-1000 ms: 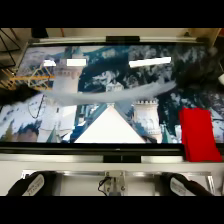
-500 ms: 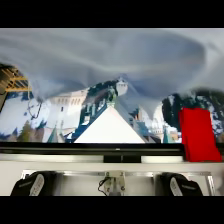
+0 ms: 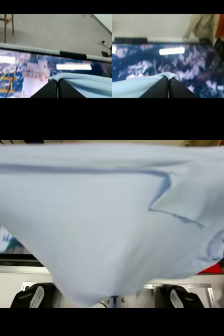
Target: Fold the shirts.
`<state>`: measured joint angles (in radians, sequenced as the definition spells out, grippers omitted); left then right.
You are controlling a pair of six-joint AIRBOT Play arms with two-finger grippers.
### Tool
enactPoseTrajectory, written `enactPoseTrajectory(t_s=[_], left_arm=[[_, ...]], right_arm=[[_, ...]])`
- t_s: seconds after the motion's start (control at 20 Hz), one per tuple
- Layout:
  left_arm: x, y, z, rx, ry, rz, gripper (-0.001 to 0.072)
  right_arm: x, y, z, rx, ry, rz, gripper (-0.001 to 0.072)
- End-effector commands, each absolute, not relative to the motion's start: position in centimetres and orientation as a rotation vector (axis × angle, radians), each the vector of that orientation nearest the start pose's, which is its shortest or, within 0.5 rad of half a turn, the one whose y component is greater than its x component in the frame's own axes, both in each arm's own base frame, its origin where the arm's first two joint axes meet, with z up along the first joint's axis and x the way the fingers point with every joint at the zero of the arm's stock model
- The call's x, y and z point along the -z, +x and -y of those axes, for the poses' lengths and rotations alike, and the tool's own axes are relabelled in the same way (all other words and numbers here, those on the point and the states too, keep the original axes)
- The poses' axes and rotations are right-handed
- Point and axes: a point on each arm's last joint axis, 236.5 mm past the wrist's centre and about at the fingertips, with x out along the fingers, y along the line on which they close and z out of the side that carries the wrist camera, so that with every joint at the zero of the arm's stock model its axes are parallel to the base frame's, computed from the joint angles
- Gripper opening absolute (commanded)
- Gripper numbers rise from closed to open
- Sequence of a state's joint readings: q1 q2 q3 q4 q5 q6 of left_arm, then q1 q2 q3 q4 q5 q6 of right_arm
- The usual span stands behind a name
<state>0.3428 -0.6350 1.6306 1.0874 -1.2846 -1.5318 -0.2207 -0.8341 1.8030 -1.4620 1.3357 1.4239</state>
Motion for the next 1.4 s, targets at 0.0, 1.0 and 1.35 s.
enactPoseTrajectory(t_s=[0.0, 1.0, 1.35], left_arm=[[-29.6, 29.9, 0.2, 0.089, -0.265, -0.573, 0.0025], [-0.5, 49.5, 0.5, 0.090, -0.435, -1.092, 0.0027], [5.6, 39.7, 3.1, 0.181, -0.461, -1.487, 0.0027]], right_arm=[[-28.3, 33.8, 4.3, 0.031, 0.037, -0.846, 0.0057], [0.9, 53.7, -0.8, -0.022, 0.106, -1.151, 0.0058], [4.7, 45.1, -0.9, -0.047, 0.092, -1.503, 0.0058]])
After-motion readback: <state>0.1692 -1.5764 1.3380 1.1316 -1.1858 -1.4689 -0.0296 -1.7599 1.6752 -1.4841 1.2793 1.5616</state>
